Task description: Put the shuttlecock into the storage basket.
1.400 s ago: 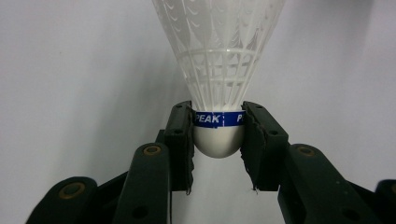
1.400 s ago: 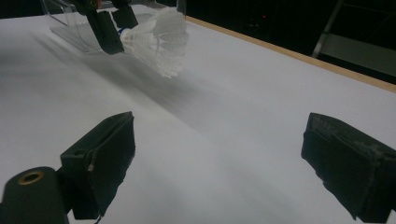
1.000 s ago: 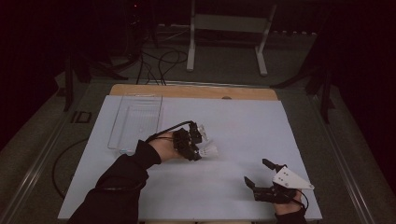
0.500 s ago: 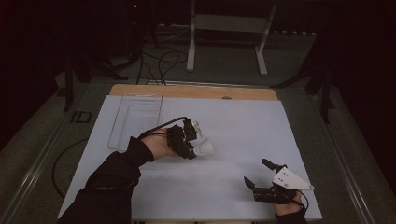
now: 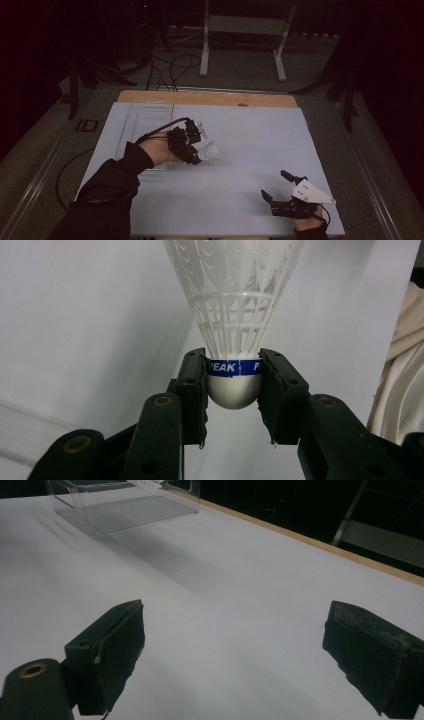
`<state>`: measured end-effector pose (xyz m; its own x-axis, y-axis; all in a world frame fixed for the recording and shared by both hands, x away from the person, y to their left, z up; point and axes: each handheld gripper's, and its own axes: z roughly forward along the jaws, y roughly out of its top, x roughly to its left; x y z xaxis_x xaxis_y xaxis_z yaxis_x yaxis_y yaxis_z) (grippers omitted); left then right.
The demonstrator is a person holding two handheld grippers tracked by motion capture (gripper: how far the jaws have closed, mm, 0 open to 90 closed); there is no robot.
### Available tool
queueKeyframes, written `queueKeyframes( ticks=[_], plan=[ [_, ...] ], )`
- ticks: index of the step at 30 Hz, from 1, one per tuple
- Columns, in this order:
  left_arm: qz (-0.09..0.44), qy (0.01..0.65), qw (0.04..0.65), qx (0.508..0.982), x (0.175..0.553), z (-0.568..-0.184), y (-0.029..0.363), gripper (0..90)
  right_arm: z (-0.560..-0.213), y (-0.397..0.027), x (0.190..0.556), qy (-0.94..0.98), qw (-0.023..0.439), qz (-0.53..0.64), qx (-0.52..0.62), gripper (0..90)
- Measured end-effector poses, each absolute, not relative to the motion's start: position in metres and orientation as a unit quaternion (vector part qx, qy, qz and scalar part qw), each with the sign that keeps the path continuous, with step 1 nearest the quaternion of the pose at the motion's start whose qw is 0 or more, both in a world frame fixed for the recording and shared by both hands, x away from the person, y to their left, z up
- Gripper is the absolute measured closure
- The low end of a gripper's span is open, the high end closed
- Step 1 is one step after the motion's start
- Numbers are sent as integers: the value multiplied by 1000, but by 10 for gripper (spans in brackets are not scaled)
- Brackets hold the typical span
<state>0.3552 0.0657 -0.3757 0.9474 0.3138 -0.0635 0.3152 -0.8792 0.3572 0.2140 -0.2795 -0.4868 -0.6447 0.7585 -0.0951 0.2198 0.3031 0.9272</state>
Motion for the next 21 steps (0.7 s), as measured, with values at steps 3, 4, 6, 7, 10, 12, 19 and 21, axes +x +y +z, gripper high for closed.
queueKeyframes(
  ticks=[3,4,6,7,10,12,19,21],
  plan=[
    [0,169,189,967,357,-373,71,662,-487,-279,214,760,272,495,321,96],
    [1,172,188,967,357,-372,72,661,-487,-279,214,761,273,494,320,97],
    [3,172,190,967,357,-371,75,661,-487,-279,214,761,272,495,321,96],
    [4,174,189,966,357,-370,76,661,-487,-279,214,761,271,495,321,96],
    [1,176,193,965,357,-368,81,662,-487,-279,214,761,272,494,322,97],
    [6,179,190,965,358,-367,85,662,-487,-280,214,760,272,495,322,96],
    [13,192,201,960,358,-361,98,662,-487,-280,215,760,272,496,321,97],
    [14,194,200,960,358,-359,102,661,-487,-279,214,760,272,495,322,96]
  ],
)
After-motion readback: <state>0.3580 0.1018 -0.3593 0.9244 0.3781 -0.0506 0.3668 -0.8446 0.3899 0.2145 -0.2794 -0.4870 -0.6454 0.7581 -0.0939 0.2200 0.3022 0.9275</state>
